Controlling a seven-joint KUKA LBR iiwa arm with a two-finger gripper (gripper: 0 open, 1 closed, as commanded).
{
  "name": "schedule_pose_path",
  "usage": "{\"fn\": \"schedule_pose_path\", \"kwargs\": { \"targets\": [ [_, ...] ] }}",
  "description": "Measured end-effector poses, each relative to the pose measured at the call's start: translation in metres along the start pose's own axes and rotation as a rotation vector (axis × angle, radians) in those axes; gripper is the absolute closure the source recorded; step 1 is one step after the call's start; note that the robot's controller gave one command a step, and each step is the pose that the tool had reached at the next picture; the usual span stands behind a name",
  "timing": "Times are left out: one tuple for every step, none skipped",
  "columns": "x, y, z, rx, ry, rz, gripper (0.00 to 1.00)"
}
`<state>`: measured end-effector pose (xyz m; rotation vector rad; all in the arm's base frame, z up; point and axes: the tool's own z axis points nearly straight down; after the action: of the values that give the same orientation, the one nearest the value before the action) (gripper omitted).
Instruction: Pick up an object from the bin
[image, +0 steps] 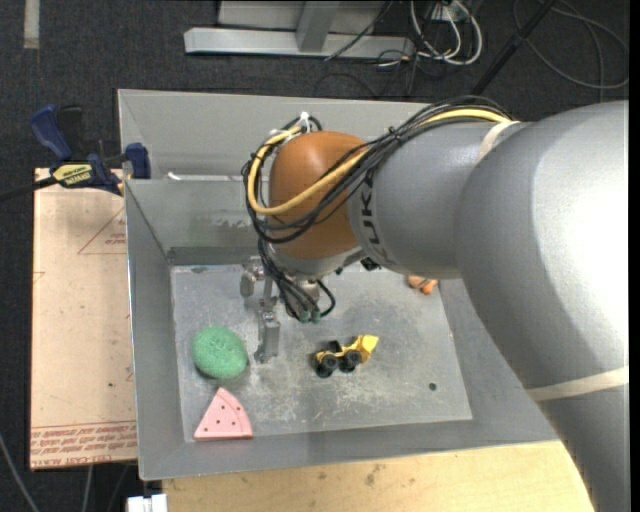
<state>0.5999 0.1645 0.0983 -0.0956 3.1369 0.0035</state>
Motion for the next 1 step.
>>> {"fn": "schedule_pose_path", "kwargs": {
  "targets": [
    [0.0077, 0.0080, 0.0206, 0.001, 0.006, 0.026, 0.00]
  ]
}}
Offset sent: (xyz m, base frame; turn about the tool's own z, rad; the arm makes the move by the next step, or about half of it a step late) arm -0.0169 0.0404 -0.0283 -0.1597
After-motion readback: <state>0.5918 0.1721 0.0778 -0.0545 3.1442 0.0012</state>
